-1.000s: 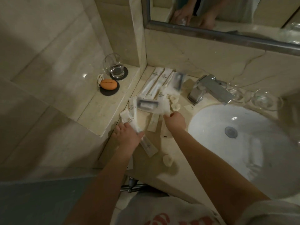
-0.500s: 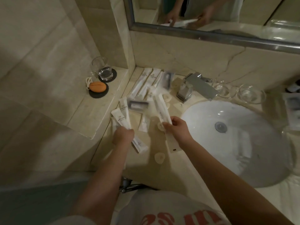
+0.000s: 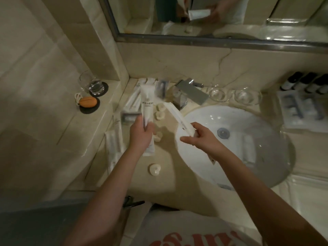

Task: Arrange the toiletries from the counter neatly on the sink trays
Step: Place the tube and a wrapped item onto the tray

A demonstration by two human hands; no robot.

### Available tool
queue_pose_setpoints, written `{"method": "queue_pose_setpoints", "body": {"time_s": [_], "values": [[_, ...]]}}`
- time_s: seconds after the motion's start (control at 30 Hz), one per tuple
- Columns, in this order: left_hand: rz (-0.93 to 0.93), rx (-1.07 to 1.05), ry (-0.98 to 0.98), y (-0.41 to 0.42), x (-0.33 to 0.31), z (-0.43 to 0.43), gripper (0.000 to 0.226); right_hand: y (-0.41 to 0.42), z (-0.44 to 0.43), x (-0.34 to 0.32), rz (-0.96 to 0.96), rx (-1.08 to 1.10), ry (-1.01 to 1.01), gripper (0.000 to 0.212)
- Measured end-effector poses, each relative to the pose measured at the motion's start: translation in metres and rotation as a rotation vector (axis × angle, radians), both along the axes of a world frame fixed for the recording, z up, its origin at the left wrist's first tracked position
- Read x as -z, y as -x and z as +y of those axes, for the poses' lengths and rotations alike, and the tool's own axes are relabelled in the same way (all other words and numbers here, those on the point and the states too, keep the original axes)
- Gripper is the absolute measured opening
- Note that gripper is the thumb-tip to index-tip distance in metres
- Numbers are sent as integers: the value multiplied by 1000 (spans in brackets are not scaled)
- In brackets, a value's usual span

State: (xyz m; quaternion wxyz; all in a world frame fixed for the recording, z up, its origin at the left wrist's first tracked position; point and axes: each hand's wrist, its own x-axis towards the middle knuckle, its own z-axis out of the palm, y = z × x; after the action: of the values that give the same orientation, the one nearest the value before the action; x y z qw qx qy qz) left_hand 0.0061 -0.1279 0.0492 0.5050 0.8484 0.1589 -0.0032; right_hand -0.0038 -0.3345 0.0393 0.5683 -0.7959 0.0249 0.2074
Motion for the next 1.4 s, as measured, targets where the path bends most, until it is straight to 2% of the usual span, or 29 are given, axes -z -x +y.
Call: {"method": "queue_pose_setpoints", "body": {"time_s": [0.1,0.2,0.33,0.37,0.43,0.53,0.6,0.7,0.77,0.83,0.9,1.03,1.13,1.2,1.33,1.4], "values": [[-56,181,-10,-4,-17,-45,4,10,-46,-3,25,30,20,23],[-108,342,-37,-12,-33,-90,12,22,-91,-5,106,67,-89,18],[21,616,-113,-33,-46,-139,56,36,-144,-9,141,37,-239,28],[48,686,-111,-36,-50,-151,56,38,-156,-10,155,9,-266,34],[104,782,-36,-39,-54,-175,37,41,-178,-13,175,-43,-271,37],[114,851,-31,-40,-53,-206,14,45,-204,-15,186,-35,-223,28],[95,819,-35,-39,-49,-223,9,48,-219,-16,162,25,-117,21],[55,710,-30,-42,-39,-247,13,54,-241,-12,-4,101,283,14],[54,650,-27,-43,-32,-262,15,62,-258,-3,-112,233,512,17],[69,597,-10,-43,-23,-275,15,72,-272,7,-193,409,546,20],[110,555,17,-42,-16,-289,18,80,-286,14,-235,584,477,18],[244,504,45,-36,3,-313,20,91,-306,16,-206,918,-36,15],[316,498,61,-26,16,-335,24,94,-318,16,-211,1061,-301,13],[335,528,27,-19,23,-350,23,94,-326,16,-200,1117,-378,10],[322,578,-35,-18,28,-371,31,91,-356,22,-155,1276,-362,7],[302,588,-79,-20,26,-378,24,88,-376,28,-98,1365,-381,3]]}}
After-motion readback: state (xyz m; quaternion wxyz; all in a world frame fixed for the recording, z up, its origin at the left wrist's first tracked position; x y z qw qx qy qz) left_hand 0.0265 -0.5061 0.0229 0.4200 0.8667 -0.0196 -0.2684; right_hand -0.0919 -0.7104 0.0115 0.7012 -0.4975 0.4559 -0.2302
